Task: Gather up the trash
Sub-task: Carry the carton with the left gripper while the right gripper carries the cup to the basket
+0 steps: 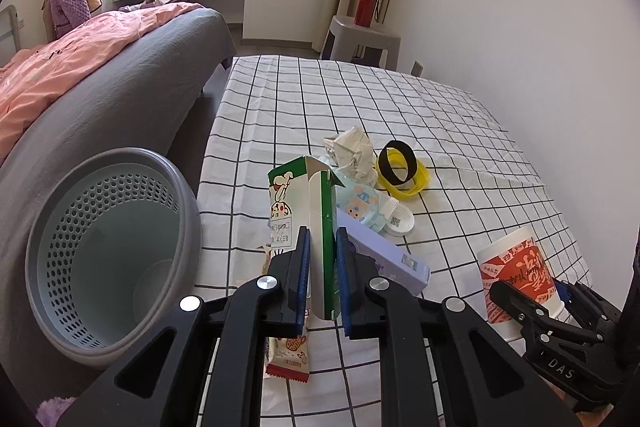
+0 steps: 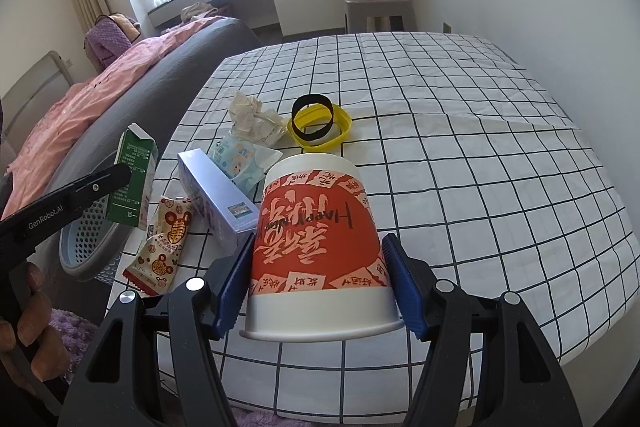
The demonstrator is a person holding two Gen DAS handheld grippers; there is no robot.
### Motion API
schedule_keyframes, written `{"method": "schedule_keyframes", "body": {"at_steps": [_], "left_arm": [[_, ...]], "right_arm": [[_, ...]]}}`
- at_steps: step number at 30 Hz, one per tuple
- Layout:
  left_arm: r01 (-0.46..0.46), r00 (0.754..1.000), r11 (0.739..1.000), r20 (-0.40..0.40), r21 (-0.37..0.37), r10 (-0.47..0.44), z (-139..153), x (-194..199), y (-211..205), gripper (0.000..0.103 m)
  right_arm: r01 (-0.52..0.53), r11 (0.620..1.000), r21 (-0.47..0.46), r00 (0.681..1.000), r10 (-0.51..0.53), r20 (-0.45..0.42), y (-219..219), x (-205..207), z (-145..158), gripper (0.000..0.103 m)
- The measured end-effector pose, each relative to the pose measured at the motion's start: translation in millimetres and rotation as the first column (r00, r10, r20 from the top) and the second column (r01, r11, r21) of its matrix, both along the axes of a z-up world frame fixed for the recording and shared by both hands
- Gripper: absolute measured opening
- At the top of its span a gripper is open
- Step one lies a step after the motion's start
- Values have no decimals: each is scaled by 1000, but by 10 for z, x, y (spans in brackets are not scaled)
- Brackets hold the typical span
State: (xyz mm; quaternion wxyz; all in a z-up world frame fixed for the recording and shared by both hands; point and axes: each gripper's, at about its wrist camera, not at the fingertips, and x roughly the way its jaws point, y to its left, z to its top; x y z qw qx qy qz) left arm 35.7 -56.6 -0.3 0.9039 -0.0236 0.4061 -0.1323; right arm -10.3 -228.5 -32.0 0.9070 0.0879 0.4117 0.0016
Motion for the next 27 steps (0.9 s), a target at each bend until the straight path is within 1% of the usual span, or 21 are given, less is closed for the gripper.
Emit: {"method": "schedule_keyframes", "body": {"at_steps": [5,11,19,23,27], "left_arm": [[-38,998,999,43,19,38,140,-30,270,13],[-112,991,992,78,66,106,188,-45,746,13],[-216,976,970,65,113,209,54,18,1475,13],[-253,967,958,62,134,247,-12,76,1775,13],[-279,960,950,47,140,275,-106,169,1986,13]], "right_arm": [[-44,999,-8,999,44,28,207,57,129,62],[-135,991,-13,990,135,51,651,296,263,62],[-278,960,-11,959,278,56,1445,725,336,62],[-333,943,-13,942,334,41,1810,924,292,62],[-387,922,-14,922,387,22,2115,1086,233,62]]}}
